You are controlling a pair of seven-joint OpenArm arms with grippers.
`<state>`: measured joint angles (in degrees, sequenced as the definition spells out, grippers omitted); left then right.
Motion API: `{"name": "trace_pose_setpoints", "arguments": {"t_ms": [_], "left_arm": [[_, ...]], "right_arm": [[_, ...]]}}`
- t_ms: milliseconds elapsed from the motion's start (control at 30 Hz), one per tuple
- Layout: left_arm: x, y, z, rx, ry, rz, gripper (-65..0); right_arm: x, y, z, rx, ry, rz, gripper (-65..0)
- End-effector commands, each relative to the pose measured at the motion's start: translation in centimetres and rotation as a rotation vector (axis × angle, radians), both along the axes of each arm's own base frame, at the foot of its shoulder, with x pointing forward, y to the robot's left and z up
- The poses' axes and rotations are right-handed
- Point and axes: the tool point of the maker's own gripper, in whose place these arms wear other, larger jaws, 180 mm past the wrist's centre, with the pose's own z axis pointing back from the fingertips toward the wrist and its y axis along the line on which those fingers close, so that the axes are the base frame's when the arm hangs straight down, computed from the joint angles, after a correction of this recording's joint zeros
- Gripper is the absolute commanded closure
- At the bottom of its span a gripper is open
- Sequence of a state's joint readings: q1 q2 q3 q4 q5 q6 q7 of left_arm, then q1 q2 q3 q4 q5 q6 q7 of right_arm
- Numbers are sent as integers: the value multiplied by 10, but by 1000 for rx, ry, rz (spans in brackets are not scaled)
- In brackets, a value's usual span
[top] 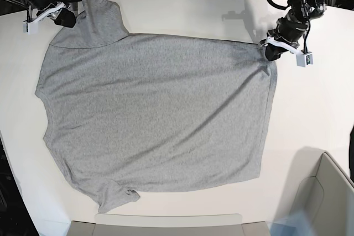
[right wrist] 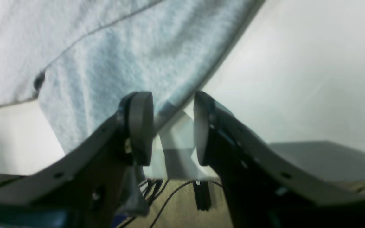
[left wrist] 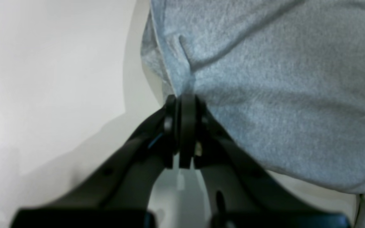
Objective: Fold the T-shirt properly
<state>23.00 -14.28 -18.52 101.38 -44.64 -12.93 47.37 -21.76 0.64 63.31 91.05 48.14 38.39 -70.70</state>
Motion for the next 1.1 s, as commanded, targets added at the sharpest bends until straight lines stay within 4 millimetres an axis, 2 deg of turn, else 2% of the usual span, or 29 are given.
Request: {"name": "trace_pose_setpoints", "arguments": {"t_ms": [0, 167, 233, 467, 667, 767, 867, 1067], "left_arm": [[7, 3, 10, 12, -41, -2, 0], [6, 3, 10, 10, -41, -2, 0], [6, 3, 10, 10, -41, -2, 0], [7, 4, 10, 12, -41, -1, 0], [17, 4, 13, 11, -62, 4, 0], [18, 7, 5, -1, -43, 15, 0], [17, 5, -4, -23, 4, 6, 0], [15, 4, -5, -29, 25, -1, 0]], "right_arm": [[1, -4, 3, -26, -5, 22, -221], [9, -1, -12, -22, 35, 14, -221], [11, 6, -17, 4, 38, 8, -221], [19, 28, -21, 38, 33, 51, -221], [20, 31, -22, 42, 33, 62, -218], [19, 38, -23, 40, 44, 105, -152], [21, 36, -20, 19, 45, 135, -4], [19, 30, -6, -48, 30, 162, 0]]}}
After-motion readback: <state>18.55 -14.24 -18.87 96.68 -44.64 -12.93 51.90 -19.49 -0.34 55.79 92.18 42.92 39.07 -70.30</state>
